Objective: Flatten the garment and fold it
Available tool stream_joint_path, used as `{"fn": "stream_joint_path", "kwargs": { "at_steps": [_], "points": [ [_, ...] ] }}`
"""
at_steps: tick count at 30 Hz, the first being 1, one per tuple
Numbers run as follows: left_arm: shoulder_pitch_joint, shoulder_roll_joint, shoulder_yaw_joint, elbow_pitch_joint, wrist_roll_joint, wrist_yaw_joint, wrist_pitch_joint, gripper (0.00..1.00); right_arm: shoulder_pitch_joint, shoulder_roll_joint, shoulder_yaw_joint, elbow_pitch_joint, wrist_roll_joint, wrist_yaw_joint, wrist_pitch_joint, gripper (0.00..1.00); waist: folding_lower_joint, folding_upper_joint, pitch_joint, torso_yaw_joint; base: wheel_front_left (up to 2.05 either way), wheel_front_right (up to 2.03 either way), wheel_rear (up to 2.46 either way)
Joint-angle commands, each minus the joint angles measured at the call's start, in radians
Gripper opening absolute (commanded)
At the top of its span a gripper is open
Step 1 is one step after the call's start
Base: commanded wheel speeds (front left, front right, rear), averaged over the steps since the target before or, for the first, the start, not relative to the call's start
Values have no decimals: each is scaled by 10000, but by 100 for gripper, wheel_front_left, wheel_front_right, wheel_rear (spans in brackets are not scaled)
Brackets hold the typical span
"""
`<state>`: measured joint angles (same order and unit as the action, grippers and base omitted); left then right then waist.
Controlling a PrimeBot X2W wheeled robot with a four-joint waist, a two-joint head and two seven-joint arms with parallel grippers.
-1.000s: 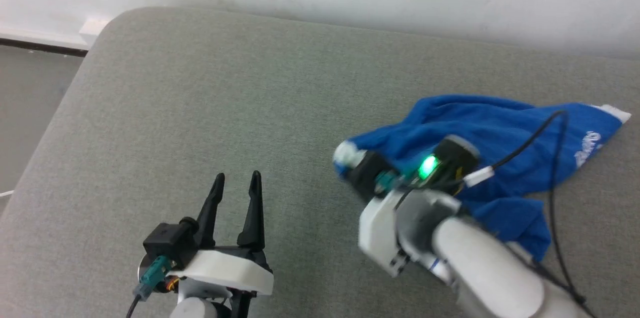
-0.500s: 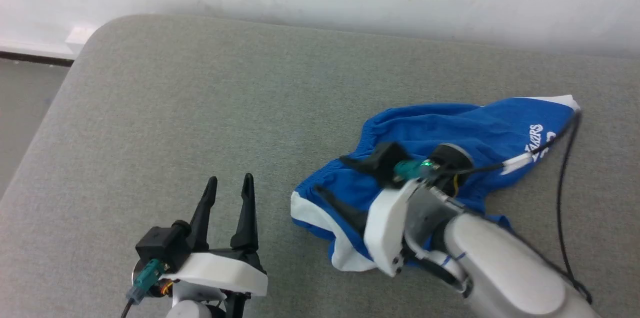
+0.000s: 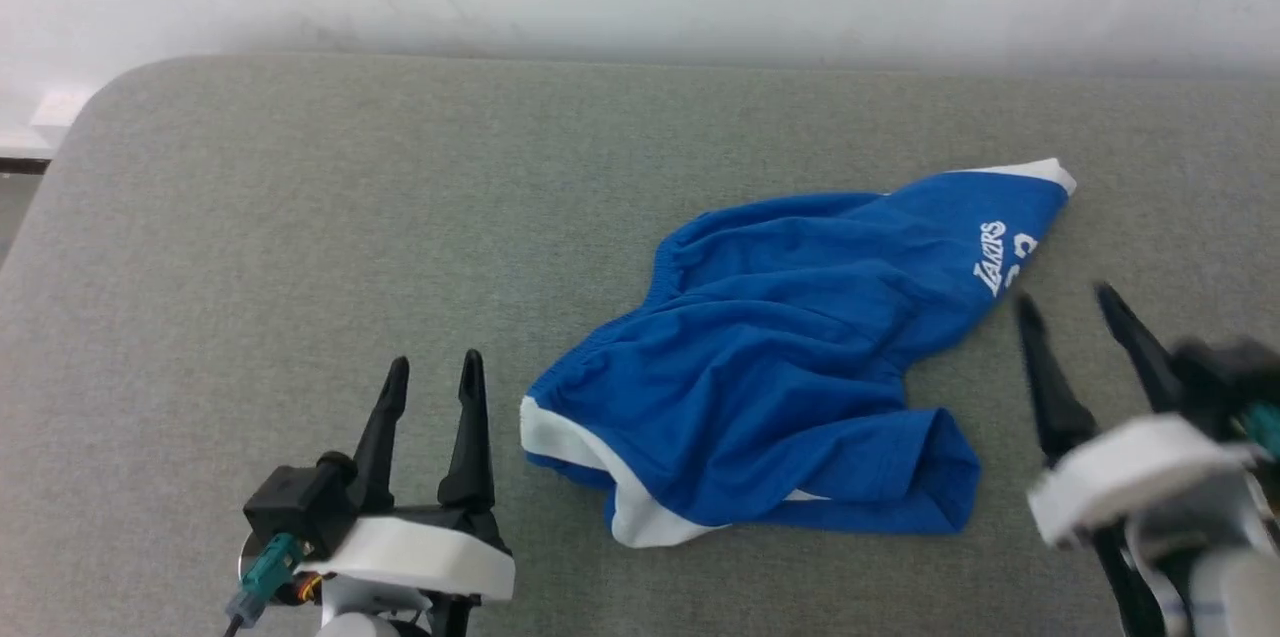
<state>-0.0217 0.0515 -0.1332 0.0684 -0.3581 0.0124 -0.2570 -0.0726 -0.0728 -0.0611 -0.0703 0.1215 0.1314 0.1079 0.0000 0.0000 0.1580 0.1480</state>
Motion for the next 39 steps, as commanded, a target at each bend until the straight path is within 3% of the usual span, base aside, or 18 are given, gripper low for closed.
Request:
{"fn": "stream_joint_path", "kwargs": {
  "at_steps": [1, 6, 12, 17, 24, 34, 35, 36, 37, 39],
  "points": [
    [153, -12, 71, -32, 82, -79, -47, 100, 435, 125, -382, -107, -92, -7, -227, 100, 0, 0, 79, -192, 0, 0, 0],
    [156, 26, 92, 19, 256, -252, -47, 100, 1532, 219, -919, 102, 766, -7, -840, 100, 0, 0, 233, -623, 0, 0, 0],
    [-1024, 494, -403, 68, 764, -688, 297, 100, 1332, 222, -844, 201, 920, -7, -1257, 100, 0, 0, 601, -1014, 0, 0, 0],
    [-3158, 876, -1082, 523, 1070, -1068, 1765, 100, 813, 224, -895, 108, 788, -7, -1396, 100, 0, 0, 1106, -1216, 0, 0, 0],
    [-5593, 1117, -2095, 2453, 1068, -1330, 4556, 100, 509, 224, -824, 250, 781, -7, -1465, 100, 0, 0, 1787, -1521, 0, 0, 0],
    [-6455, 1472, -3348, 4667, 579, -1422, 6103, 100, 307, 225, -682, 424, 831, -7, -1531, 100, 0, 0, 2150, -1995, 0, 0, 0],
    [-6463, 1479, -3525, 4761, 372, -1424, 6224, 91, 304, 225, -697, 423, 823, -7, -1526, 100, 0, 0, 2148, -2012, 0, 0, 0],
    [-6505, 1513, -3601, 4799, 194, -1425, 6201, 31, 302, 225, -714, 420, 816, -7, -1521, 100, 0, 0, 2146, -2021, 0, 0, 0],
    [-6578, 1574, -3640, 4821, 76, -1426, 6099, 0, 299, 225, -729, 415, 809, -7, -1513, 100, 0, 0, 2140, -2026, 0, 0, 0],
    [-6739, 1637, -3629, 4827, -228, -1427, 5905, 0, 290, 225, -761, 406, 786, -7, -1492, 100, 0, 0, 2120, -2018, 0, 0, 0]
  ]
}}
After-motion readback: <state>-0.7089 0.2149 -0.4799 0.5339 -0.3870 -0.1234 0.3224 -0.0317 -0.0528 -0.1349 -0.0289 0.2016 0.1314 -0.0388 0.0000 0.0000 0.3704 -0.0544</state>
